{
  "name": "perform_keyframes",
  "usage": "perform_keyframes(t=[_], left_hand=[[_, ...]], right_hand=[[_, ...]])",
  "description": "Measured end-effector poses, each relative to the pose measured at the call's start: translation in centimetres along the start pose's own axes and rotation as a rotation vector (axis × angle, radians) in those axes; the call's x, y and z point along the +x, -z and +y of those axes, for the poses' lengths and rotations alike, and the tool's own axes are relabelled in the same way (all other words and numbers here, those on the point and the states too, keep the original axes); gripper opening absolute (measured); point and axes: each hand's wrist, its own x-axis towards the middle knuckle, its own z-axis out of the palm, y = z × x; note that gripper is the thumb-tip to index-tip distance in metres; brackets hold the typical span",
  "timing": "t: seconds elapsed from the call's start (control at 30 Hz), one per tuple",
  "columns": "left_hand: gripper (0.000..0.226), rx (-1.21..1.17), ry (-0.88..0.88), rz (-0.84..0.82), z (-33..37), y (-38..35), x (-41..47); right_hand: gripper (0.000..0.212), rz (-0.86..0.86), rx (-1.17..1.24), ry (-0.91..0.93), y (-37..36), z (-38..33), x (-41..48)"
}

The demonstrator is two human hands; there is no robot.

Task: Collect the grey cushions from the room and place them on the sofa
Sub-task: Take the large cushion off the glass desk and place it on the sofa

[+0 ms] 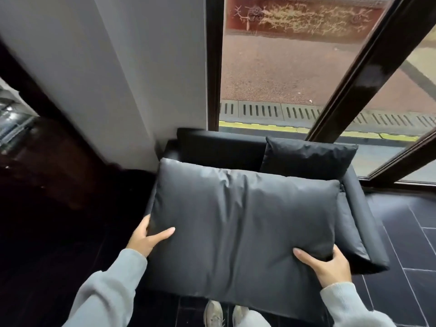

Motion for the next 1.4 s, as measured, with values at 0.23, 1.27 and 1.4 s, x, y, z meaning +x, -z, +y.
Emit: perform_keyframes(t=[0.23,1.27,1.4], left_hand=[[0.051,0.104,-0.013,0.093,4.9,0.4,12.8],[0.059,0.066,0.102,0.287,-1.2,-6.2,58.6],[0.05,0.108,0.048,0.352,-2.2,-5.7,57.9]], right_hand=[[0.059,-0.147,0.004,-0.069,-8.4,-3.7,10.8],[0.041,-0.094,0.06,-0.204,-35.0,6.8,51.2],[0.048,-0.067,-0.015,-0.192,-35.2,6.7,51.0]])
